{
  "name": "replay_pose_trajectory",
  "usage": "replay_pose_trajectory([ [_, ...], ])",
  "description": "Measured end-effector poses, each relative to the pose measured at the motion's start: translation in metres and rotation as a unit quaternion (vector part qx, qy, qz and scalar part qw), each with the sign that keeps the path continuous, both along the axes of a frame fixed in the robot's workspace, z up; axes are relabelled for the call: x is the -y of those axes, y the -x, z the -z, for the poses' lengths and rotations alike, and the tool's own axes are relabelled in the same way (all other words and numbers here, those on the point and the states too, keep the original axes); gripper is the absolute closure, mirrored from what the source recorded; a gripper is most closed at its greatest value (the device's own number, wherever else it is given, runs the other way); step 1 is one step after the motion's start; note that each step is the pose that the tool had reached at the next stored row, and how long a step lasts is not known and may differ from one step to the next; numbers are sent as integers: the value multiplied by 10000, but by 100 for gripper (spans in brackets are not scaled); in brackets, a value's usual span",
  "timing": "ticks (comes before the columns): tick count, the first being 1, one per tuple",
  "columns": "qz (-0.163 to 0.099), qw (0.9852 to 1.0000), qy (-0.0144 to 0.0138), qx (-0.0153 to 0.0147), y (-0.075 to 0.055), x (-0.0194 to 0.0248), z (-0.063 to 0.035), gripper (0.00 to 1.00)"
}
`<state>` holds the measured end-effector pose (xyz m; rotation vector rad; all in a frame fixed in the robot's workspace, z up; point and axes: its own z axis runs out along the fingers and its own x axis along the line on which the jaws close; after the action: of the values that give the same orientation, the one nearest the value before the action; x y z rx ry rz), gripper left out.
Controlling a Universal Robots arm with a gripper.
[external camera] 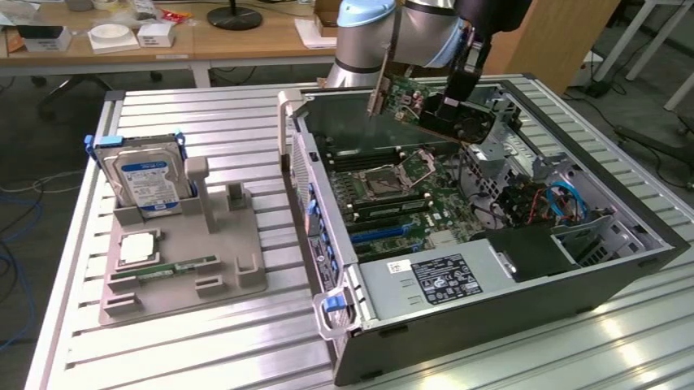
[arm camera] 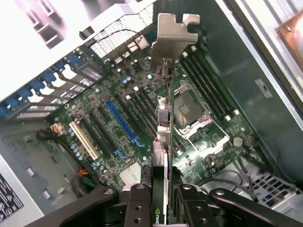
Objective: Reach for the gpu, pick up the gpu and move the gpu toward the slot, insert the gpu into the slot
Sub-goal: 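Insert the gpu into the slot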
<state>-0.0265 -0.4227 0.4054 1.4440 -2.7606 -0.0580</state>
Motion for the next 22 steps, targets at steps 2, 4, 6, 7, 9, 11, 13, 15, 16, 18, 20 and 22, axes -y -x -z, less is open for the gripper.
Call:
replay_pose_trajectory([
  [2, -178, 9998, 0, 0, 0, 0, 8, 74],
  [4, -350, 9994, 0, 0, 0, 0, 16, 74],
  [6, -532, 9986, -1, 0, -1, 0, 27, 74],
  [7, -620, 9981, 0, 0, -1, 0, 33, 74],
  [9, -794, 9968, -1, 0, -1, 0, 44, 74],
  [11, -967, 9953, 0, 0, -1, 0, 55, 74],
  [13, -1141, 9935, 0, 0, -1, 0, 65, 74],
  [15, -1314, 9913, 0, 0, -2, 0, 72, 74],
  [16, -1404, 9901, 0, 0, -2, 0, 76, 74],
  [18, -1582, 9874, 0, 0, -2, 0, 81, 74],
  [20, -1767, 9843, 0, 0, -2, 0, 87, 74],
  [22, -1943, 9809, -1, 0, -1, 0, 94, 74],
])
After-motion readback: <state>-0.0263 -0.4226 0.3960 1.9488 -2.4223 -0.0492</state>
